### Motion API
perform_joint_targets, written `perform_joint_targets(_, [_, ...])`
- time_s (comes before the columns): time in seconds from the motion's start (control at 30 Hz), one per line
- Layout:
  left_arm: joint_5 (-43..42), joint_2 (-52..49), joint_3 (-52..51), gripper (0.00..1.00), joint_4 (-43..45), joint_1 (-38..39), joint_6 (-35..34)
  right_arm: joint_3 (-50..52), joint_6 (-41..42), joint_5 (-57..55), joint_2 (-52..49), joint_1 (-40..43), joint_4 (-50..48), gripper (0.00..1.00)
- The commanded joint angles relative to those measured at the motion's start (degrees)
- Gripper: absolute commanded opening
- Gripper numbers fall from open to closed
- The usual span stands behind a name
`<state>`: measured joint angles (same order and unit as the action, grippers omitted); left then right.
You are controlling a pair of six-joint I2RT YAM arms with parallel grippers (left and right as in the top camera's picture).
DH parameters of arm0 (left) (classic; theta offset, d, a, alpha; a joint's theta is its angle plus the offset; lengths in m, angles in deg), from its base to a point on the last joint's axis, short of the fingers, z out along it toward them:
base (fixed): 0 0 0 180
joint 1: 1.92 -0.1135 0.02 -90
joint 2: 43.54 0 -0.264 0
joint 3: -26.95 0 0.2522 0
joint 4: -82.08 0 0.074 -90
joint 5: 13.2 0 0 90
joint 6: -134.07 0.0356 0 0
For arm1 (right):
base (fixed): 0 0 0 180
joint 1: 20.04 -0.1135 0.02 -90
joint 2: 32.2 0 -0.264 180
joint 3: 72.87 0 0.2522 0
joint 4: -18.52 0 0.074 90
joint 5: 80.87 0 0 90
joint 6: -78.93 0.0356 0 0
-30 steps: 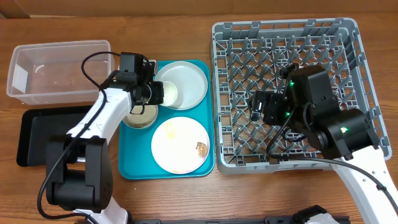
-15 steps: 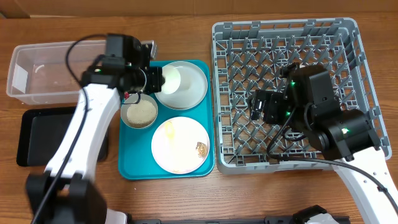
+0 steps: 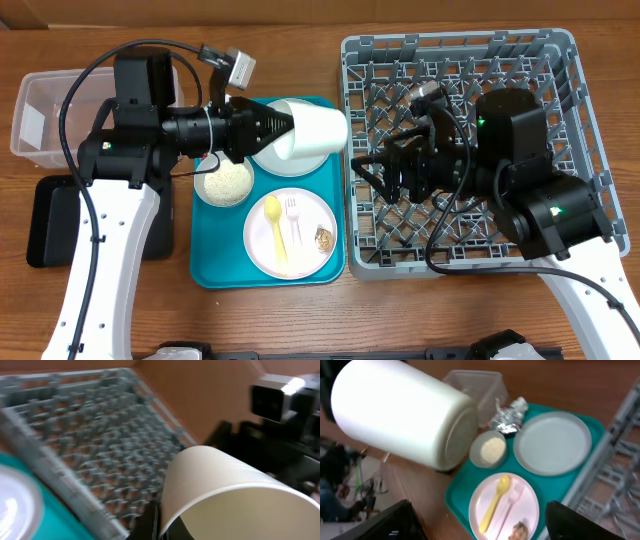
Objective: Sort waste into correct bins and load items into the dishwasher rack
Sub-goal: 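Lift the white cup with the left gripper toward the right gripper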
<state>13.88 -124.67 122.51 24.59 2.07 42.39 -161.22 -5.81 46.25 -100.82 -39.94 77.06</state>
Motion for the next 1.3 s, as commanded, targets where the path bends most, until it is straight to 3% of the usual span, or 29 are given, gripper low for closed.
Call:
perform_joint_targets(0.0, [-13.7,0.4,0.7,0.04,0.3,-0.2,2.0,-1.1,-7.4,11.4,1.2,0.2,-2.1,0.84])
perform_joint_targets(0.23, [-18.3,0.4,0.7,0.04,0.2,-0.2,2.2,-1.1,-20.5,26.0,1.2,0.2,-2.3,0.82])
perform_joint_targets(0.33, [-19.6,0.4,0.7,0.04,0.2,-0.2,2.2,-1.1,-22.9,29.5,1.2,0.2,-3.3,0.88])
perform_joint_targets(0.53, [-19.0,0.4,0.7,0.04,0.2,2.1,2.8,-1.1,-22.7,30.9,1.2,0.2,-8.5,0.93])
perform_joint_targets(0.63, [-15.6,0.4,0.7,0.04,0.2,4.7,2.8,-1.1,-18.6,30.9,1.1,0.2,-13.0,0.92])
perform_joint_targets(0.8, [-15.0,0.4,0.7,0.04,0.2,6.5,2.8,-1.1,-18.1,28.9,1.0,0.2,-15.0,0.82])
perform_joint_targets(1.03, [-15.3,0.8,0.7,0.04,0.2,8.4,2.8,-1.1,-15.9,28.3,-1.1,0.2,-16.2,0.83])
perform_joint_targets(1.1, [-15.0,1.4,0.7,0.04,0.2,8.5,2.8,-1.1,-15.9,28.3,-1.9,0.2,-16.0,0.93])
perform_joint_targets(1.27, [-12.0,4.0,0.7,0.04,-0.1,7.8,2.8,-1.1,-15.7,27.8,-2.7,0.4,-16.3,1.00])
